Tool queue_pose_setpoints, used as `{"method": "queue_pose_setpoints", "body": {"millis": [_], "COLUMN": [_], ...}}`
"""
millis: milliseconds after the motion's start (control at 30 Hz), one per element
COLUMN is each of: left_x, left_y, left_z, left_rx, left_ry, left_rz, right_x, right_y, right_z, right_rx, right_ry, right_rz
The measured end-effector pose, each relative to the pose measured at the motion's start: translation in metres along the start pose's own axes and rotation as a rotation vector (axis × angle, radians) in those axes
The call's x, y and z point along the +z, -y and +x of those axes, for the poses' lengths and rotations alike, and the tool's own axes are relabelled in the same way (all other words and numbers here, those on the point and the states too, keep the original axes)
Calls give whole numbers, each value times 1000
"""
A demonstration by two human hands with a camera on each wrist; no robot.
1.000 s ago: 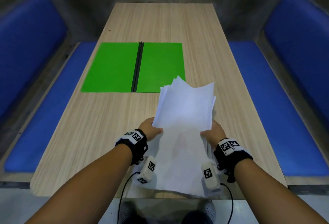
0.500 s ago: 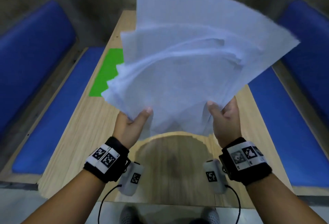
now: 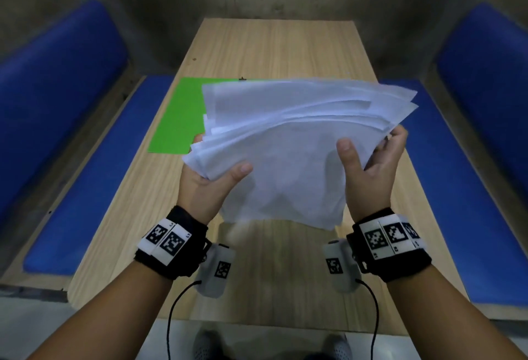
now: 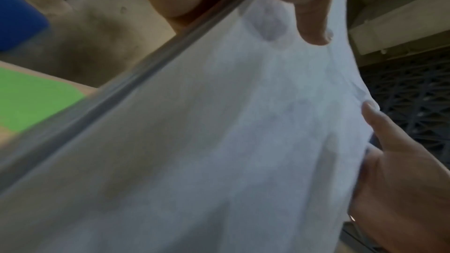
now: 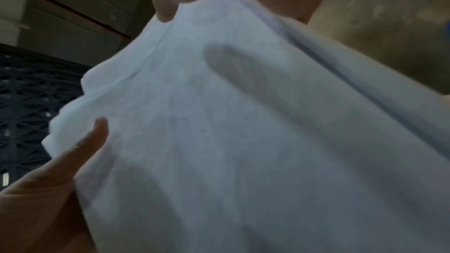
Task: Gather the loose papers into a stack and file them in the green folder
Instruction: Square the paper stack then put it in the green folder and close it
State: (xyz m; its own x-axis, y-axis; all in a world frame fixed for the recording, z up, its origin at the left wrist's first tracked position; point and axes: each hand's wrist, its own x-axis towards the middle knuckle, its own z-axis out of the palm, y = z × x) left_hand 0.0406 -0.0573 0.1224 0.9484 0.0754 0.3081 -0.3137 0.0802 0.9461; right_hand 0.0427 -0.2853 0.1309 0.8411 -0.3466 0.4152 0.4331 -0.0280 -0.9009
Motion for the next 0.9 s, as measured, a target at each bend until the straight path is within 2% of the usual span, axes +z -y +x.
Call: {"method": "queue_pose_setpoints", "body": {"millis": [133,200,333,433,500,667,800,900], "left_x": [-8,-5,7,13,9,5,13,6], "left_y": [19,22,1,-8,0,24,7,-4], "left_z": [-3,-5,2,6,6,-3,-5,-3], "left_rx": [-140,-150,-12,68,24,-183,-103,-42], "left_ry": [-1,16,3,34,3,-43,-91,-50], "left_rz": [72,140,-6,21,77,153,148,104], "right_x": [-6,-3,5,6,3,0,7,0], "right_y": [-16,-18,-10,-7,-12,-27,-15,-9], "right_z": [-12,-18,-14,-9,-9,-24,-29,-29], "right_rx": [75,63,32,-32,-5,200,149,103], "right_ry": [23,61,34,32,46,101,50,12], "right_rz": [-132,-138,-112,-139,-125,-155,-154,-89]}}
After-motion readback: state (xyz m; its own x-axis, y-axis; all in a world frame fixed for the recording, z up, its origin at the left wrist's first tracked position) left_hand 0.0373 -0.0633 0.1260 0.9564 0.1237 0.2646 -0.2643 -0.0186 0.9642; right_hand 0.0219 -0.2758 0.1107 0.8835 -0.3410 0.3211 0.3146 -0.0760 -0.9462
